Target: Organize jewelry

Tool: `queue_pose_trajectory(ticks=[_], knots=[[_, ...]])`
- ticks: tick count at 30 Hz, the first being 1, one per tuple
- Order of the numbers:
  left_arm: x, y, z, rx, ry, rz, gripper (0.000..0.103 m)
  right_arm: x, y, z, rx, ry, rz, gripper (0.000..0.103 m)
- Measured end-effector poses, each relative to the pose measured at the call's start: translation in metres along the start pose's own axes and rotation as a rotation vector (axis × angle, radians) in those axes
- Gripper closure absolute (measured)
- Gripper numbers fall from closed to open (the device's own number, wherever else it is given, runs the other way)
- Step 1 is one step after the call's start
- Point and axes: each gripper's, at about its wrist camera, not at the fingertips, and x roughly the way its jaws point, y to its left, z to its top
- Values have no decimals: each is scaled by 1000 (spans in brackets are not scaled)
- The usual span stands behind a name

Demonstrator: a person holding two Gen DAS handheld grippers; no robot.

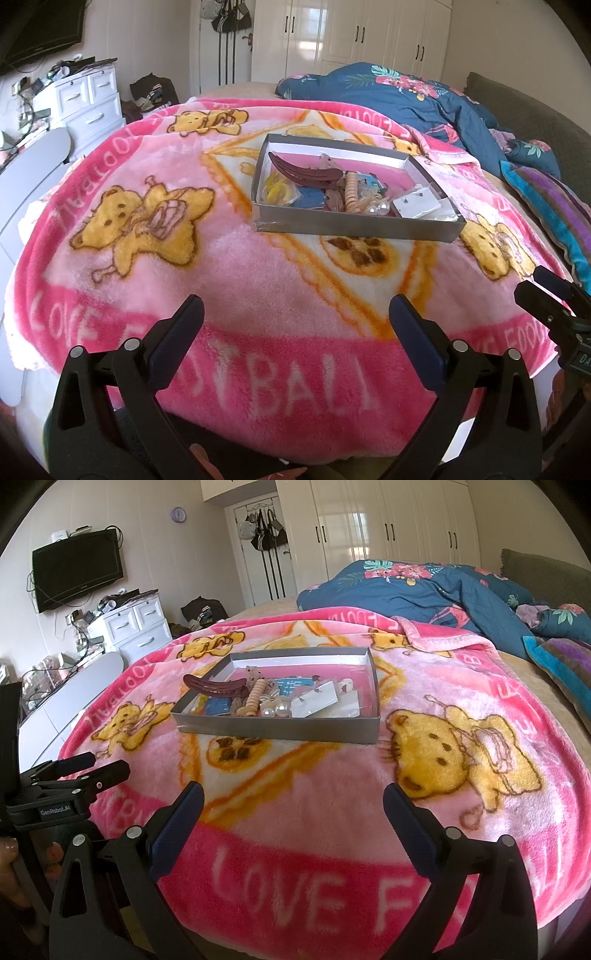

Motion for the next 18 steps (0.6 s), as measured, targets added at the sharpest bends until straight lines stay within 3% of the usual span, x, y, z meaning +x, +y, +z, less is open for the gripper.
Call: queue_pose_trajectory(ticks=[18], knots=[[0,5,-1,-3,10,-20,9,1,0,-1,-1,4,-1,6]])
